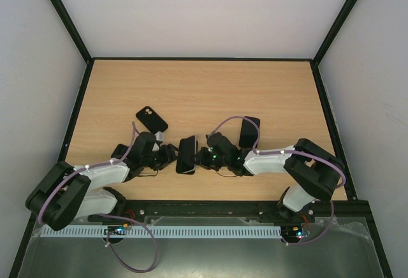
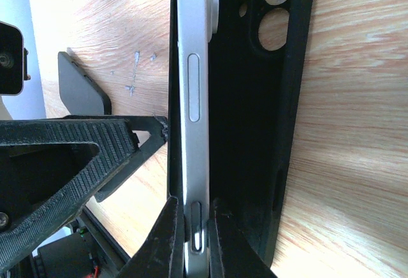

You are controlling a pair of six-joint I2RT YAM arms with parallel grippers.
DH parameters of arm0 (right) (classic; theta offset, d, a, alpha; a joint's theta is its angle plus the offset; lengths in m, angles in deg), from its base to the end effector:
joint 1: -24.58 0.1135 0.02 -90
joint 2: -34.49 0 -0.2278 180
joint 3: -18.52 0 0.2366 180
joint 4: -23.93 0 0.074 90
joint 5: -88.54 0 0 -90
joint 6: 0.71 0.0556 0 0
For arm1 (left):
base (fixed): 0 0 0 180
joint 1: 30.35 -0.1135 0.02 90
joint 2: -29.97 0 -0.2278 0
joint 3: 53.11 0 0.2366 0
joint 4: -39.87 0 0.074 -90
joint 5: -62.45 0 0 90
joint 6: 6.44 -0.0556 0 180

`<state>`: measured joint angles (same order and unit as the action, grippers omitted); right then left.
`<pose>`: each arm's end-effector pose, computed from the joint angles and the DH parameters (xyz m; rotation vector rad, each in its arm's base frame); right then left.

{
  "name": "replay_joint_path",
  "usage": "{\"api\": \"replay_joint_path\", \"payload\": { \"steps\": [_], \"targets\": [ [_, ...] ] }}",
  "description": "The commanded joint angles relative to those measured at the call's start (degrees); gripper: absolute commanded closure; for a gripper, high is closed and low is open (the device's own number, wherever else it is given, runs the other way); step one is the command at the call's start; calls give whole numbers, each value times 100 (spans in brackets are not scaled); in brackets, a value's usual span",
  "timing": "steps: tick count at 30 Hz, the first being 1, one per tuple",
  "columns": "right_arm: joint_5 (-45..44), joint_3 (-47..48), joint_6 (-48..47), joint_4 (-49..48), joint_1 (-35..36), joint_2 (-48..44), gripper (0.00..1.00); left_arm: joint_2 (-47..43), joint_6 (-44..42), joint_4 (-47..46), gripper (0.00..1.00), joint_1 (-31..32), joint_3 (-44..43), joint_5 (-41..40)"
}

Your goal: Put the phone into the phone case

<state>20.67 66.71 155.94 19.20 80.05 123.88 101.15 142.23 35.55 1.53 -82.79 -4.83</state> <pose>0.1508 0.2562 0.1108 -0.0020 2.6590 1.4184 0.1785 -0.1363 0.0966 -0.3337 2.4691 -1.2253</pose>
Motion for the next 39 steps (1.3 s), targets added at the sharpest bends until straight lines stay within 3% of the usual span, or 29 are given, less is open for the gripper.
{"api": "replay_joint_path", "payload": {
  "steps": [1, 24, 39],
  "targets": [
    [20, -46, 10, -124, -10, 94, 98, 129, -45, -228, 41, 110, 66, -123],
    [9, -225, 98, -608, -14, 360, 98, 96, 261, -370, 51, 618, 142, -377],
    [-258, -102, -289, 8, -29, 112, 91, -45, 370, -514, 61, 618, 186, -357]
  ]
}}
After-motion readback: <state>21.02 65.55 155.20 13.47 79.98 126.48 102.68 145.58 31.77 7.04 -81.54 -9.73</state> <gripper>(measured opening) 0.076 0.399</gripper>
